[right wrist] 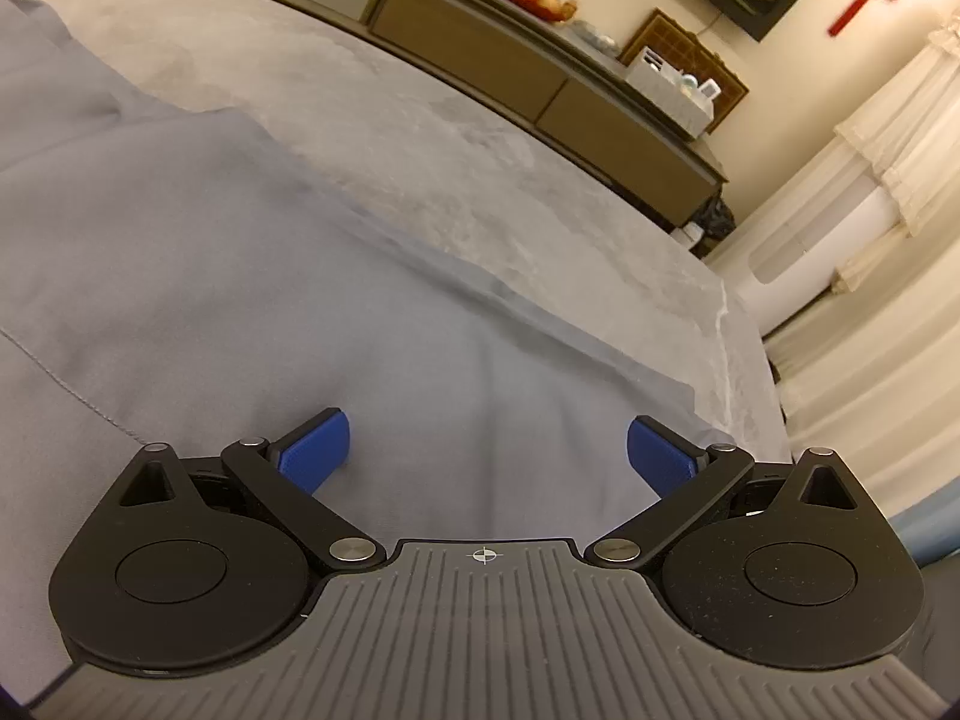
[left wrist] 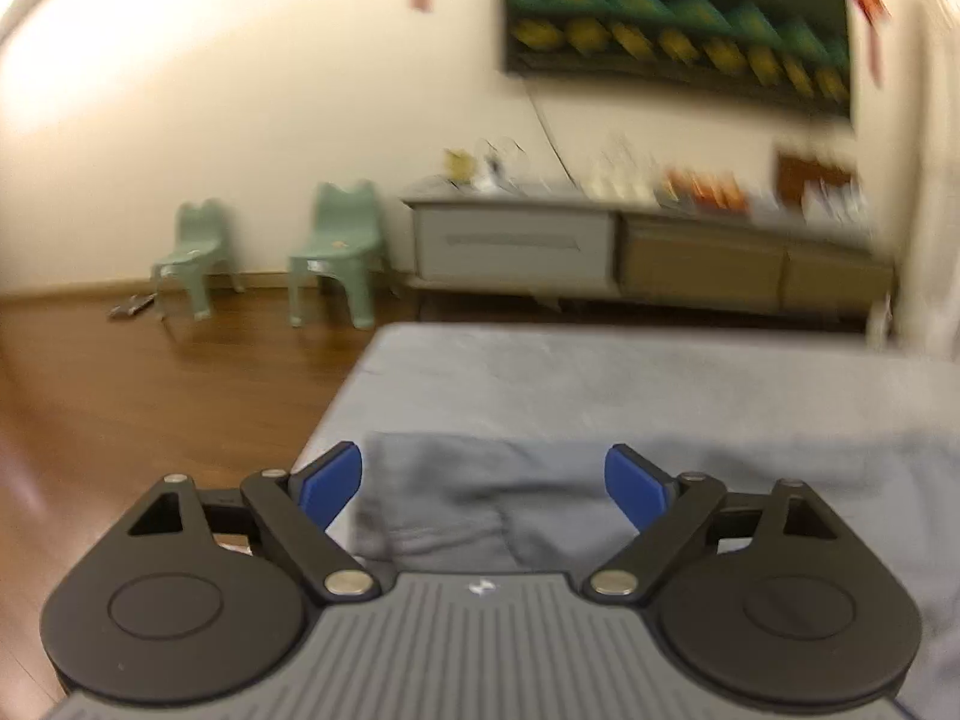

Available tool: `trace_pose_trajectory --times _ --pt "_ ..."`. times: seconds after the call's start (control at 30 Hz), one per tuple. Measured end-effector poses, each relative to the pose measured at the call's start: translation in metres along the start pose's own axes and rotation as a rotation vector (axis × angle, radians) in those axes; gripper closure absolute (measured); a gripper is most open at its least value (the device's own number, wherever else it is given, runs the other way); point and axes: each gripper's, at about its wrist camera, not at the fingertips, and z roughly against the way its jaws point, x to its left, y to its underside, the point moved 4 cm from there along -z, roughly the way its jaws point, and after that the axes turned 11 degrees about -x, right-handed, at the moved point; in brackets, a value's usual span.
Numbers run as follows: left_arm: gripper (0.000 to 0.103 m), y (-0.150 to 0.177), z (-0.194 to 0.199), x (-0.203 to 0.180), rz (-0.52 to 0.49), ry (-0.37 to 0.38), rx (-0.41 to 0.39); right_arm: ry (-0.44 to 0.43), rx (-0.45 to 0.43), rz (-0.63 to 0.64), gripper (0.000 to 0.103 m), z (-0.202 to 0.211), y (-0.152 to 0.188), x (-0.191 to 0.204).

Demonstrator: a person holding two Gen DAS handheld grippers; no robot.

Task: Fold clothes

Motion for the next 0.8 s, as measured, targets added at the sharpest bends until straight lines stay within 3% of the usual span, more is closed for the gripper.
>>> trace_pose_trajectory --times 0.03,0.07,0.13,0.27,0.37,0.43,0.53,0.57,0.6,0.8 --pt "0.045 0.003 -0.012 -0.010 -0.078 -0.026 0.045 -0.004 -0.002 -0.003 0.003 0.000 0.000 -0.001" --pt "0.102 0.006 -0.024 -0.012 -0.113 -0.054 0.100 -0.009 -0.003 -0.008 0.003 0.000 0.001 -0.002" --pt "0.103 0.012 -0.049 0.000 -0.054 -0.104 0.185 -0.007 -0.001 -0.017 0.003 -0.002 0.002 -0.006" --pt "0.103 0.022 -0.088 0.060 0.263 -0.160 0.285 -0.007 0.008 -0.090 0.002 -0.010 0.005 -0.016" --pt "0.103 0.031 -0.107 0.071 0.243 -0.196 0.331 -0.032 0.022 -0.183 0.002 -0.016 0.008 -0.026" --pt "0.100 0.026 -0.099 0.074 0.241 -0.174 0.287 -0.043 0.028 -0.214 0.002 -0.018 0.010 -0.029" --pt "0.055 0.017 -0.064 0.071 0.255 -0.074 0.171 -0.040 0.031 -0.205 0.002 -0.016 0.010 -0.028" --pt "0.029 0.016 -0.056 0.072 0.226 -0.063 0.140 -0.036 0.031 -0.196 0.002 -0.016 0.010 -0.028" --pt "0.021 0.015 -0.047 0.074 0.200 -0.049 0.107 -0.031 0.030 -0.186 0.002 -0.015 0.010 -0.026" --pt "0.021 0.013 -0.014 0.067 0.174 0.151 0.013 -0.003 0.020 -0.143 0.002 -0.013 0.008 -0.020"
